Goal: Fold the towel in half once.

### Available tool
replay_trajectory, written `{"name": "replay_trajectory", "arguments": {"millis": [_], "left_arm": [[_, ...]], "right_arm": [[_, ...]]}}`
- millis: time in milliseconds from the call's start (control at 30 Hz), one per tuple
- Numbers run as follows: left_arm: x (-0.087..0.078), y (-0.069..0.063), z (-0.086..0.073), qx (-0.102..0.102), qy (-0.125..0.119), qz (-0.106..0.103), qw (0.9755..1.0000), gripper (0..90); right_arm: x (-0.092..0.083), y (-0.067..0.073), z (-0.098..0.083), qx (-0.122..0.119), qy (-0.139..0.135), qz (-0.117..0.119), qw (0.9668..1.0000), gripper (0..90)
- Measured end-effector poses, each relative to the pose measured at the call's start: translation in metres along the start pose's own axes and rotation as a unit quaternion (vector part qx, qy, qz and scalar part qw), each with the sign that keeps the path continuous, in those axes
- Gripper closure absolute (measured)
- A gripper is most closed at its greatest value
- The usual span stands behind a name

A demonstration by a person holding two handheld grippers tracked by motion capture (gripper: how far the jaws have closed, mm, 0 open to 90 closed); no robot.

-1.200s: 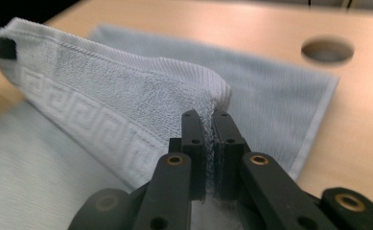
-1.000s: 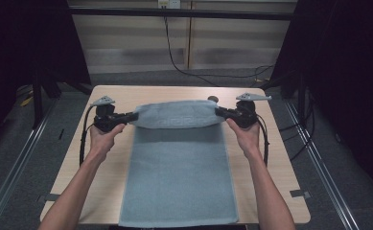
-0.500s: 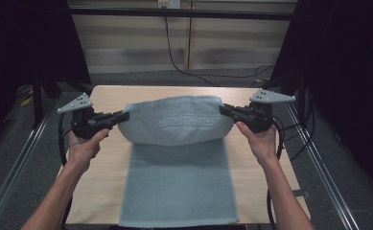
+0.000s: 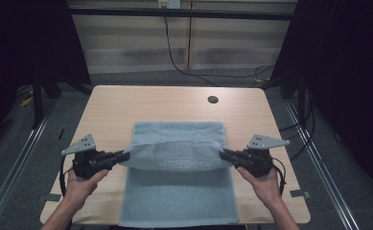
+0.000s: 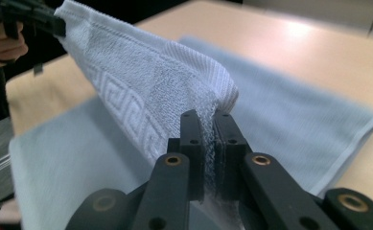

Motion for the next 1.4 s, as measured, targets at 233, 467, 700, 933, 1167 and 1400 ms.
{"name": "replay_trajectory", "arguments": {"millis": [233,467,700,933,1167,1400], "left_arm": [[0.015,-0.002,-0.04,-0.016,0.057,-0.015,0.9981,82.6],[0.003,-0.018,-0.065,-0.009,0.07,-0.03,0.9971,80.1],[-0.015,-0.03,-0.075,-0.01,0.069,-0.041,0.9967,70.0],[-0.029,-0.032,-0.066,-0.017,0.031,-0.046,0.9983,59.7],[0.007,-0.005,-0.049,-0.026,0.062,-0.015,0.9976,59.4],[0.048,0.033,-0.02,-0.029,0.073,0.024,0.9966,61.1]], "right_arm": [[0.011,0.017,-0.05,0.023,0.05,0.02,0.9983,82.2],[-0.004,0.033,-0.071,0.03,0.059,0.029,0.9974,77.5],[-0.023,0.052,-0.082,0.025,0.061,0.035,0.9972,69.9],[-0.033,0.054,-0.071,0.017,0.037,0.033,0.9987,63.4],[-0.003,0.032,-0.058,0.013,0.043,0.027,0.9986,60.9],[0.055,-0.009,-0.039,0.011,0.072,0.024,0.997,58.6]]}}
Point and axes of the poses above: each handheld gripper's, and its own axes: x roughly forward along the jaws, z roughly out of its top, y roughly to its left, the point moved 2 cm from there along x, roughly forward along the jaws, and after that the axes turned 6 degrees about -x, right-handed, at the moved point
